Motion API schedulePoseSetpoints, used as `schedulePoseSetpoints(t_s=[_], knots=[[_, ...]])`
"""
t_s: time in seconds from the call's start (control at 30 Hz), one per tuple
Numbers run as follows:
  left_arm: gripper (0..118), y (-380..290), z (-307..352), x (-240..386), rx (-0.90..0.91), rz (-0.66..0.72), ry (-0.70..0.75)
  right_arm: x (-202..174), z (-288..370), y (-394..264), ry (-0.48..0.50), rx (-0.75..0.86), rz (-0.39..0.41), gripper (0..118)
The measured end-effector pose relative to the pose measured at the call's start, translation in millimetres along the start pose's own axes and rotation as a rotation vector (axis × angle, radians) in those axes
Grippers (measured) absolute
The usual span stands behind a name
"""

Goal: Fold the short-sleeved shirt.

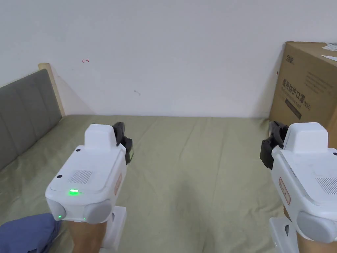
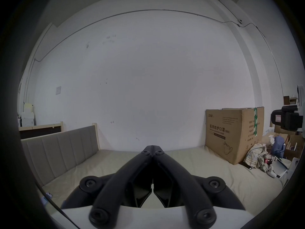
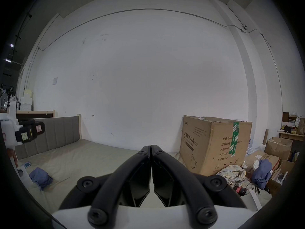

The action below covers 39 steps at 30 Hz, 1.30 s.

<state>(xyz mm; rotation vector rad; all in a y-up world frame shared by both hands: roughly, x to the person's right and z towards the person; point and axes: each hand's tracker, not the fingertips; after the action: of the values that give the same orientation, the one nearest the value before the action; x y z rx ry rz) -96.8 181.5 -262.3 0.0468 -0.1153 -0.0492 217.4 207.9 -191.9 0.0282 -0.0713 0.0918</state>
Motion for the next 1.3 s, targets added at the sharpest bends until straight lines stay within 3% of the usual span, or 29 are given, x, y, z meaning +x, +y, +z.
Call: schedulePoseSetpoints(t_s=[1.3], knots=[[0,-5.3,5.4,6.6,-0.016,0.013,-0.012,6.1,5.8,-8.2,-0.014,-0.003,0.017,0]])
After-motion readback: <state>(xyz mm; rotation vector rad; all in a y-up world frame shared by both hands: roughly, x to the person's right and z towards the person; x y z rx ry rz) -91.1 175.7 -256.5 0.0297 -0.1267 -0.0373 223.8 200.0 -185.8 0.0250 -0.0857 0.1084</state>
